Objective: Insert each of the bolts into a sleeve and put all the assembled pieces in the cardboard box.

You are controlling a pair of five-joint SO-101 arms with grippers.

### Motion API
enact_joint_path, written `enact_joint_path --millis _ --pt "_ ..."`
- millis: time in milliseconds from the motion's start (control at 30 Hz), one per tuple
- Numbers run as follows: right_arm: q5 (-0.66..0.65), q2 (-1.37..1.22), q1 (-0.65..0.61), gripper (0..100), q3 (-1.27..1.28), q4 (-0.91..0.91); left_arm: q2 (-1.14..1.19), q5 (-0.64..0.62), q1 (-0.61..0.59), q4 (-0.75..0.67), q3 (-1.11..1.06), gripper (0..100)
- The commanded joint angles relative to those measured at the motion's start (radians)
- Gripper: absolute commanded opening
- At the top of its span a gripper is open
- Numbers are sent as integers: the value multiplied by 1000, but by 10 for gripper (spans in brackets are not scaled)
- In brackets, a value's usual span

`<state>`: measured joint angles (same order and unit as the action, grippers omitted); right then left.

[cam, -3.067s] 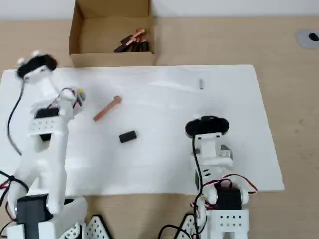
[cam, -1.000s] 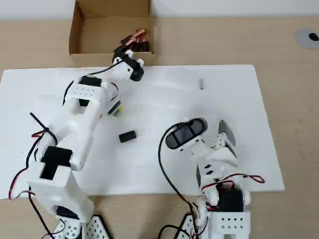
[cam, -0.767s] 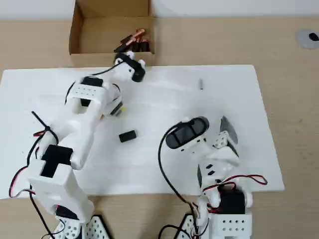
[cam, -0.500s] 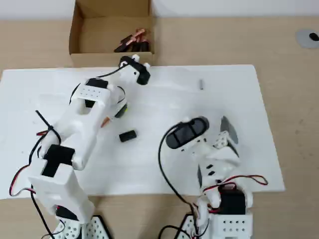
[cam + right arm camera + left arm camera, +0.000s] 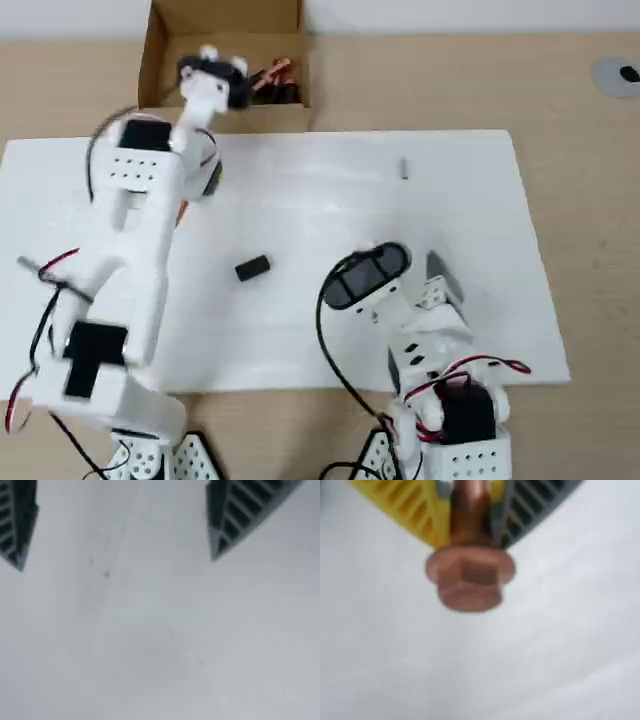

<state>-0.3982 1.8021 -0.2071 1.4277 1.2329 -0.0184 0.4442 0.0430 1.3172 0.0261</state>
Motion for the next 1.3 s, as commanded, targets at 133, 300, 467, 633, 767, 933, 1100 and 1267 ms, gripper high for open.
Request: enact_joint_path --millis 133,300,467,633,767,933,1100,1267 --pt "28 -248 -79 277 -259 -83 -481 -292 -25 114 -8 10" --pt "74 -805 -163 277 -633 -69 -834 -534 -193 110 -170 10" --pt "32 -1394 -306 277 -1055 61 -1182 -571 -417 106 -408 9" --pt "-183 -1827 -412 277 -1411 252 -1460 -525 -600 49 -557 6" --pt "-350 -2011 -449 277 -1610 361 -1578 -488 -674 35 -661 6" --pt "-542 -2100 -453 277 -1722 371 -1626 -486 -709 35 -718 6" --pt "-629 -2183 -507 277 -1733 376 -1630 -486 -721 34 -717 6" --pt "-629 -2265 -552 277 -1741 348 -1630 -486 -723 34 -713 6"
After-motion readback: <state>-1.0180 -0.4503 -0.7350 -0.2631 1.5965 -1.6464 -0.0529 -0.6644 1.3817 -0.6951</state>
